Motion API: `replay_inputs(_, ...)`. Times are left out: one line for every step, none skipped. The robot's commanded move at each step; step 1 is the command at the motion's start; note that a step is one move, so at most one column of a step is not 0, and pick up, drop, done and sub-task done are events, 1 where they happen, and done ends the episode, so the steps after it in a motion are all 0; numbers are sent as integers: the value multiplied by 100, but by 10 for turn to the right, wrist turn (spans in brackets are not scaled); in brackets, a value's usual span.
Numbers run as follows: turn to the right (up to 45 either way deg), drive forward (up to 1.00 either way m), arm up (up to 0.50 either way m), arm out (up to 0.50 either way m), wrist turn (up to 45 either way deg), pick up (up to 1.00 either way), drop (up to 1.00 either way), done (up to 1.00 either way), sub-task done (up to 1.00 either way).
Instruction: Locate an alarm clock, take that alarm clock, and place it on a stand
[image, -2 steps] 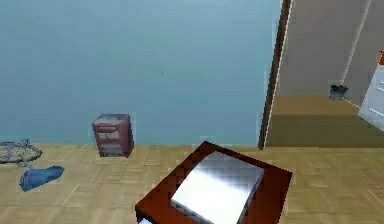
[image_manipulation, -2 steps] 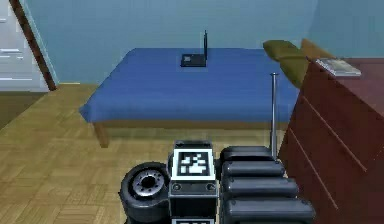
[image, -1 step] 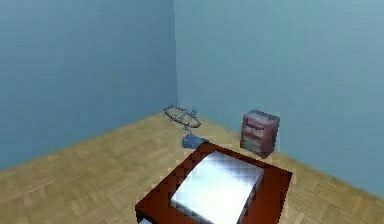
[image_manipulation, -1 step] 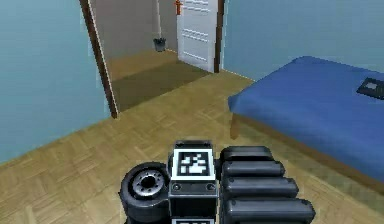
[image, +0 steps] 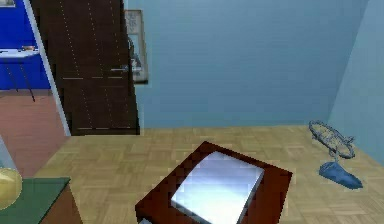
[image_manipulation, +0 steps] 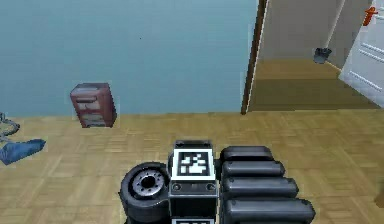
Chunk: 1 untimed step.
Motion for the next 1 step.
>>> replay_inputs(0, 30, 0, 0, 0, 0, 0, 0, 0)
